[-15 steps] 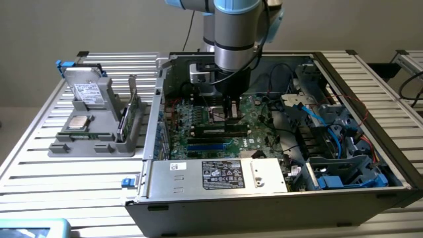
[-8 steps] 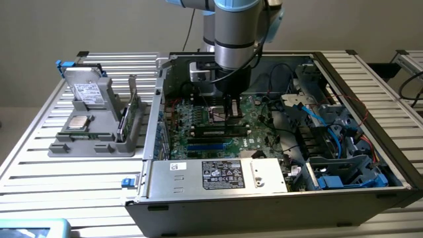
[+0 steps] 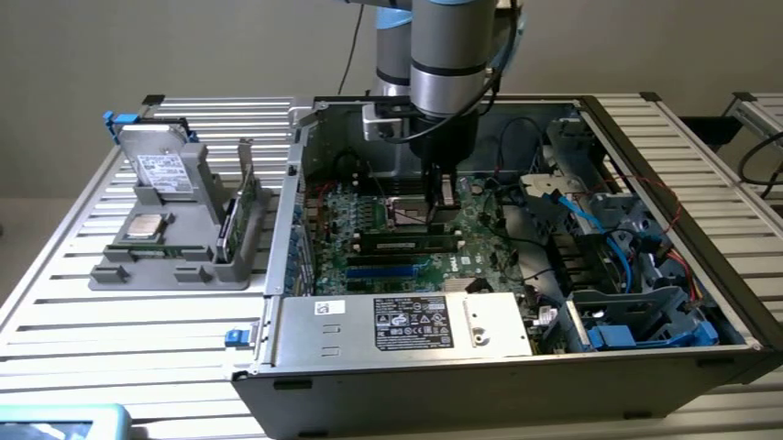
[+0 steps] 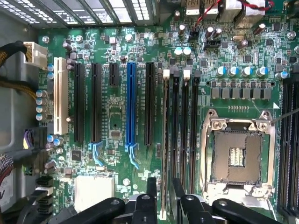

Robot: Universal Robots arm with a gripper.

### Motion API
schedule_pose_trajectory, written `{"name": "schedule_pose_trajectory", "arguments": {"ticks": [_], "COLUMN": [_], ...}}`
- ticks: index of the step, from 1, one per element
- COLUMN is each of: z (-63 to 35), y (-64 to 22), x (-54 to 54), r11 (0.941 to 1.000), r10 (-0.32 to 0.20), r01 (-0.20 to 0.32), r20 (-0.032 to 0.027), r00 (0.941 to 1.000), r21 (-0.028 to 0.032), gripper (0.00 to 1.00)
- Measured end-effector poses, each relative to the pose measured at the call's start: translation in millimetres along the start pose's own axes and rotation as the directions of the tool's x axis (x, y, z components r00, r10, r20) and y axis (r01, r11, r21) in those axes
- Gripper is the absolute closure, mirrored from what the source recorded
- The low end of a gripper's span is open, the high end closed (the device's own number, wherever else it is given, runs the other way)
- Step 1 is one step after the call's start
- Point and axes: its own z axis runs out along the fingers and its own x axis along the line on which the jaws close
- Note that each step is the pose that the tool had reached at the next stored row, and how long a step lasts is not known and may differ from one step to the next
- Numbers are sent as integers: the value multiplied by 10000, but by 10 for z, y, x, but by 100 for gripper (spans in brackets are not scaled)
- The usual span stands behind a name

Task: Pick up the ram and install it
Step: 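Insert the ram into the slot, then press down the ram until it locks into place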

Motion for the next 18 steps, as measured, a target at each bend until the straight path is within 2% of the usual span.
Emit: {"name": "schedule_pose_trajectory", "arguments": {"ticks": [3, 4, 15, 16, 18], "z": [-17, -17, -17, -17, -17], "y": [-73, -75, -91, -92, -95], "x": [2, 2, 2, 2, 2], "r11": [10000, 10000, 10000, 10000, 10000], "r10": [-9, -10, -10, -10, -9], "r01": [9, 10, 10, 10, 9], "r20": [3, 5, 2, 1, 2], "r00": [10000, 10000, 10000, 10000, 10000], "r21": [-84, -92, -94, -94, -94], "gripper": [73, 73, 73, 76, 88]}}
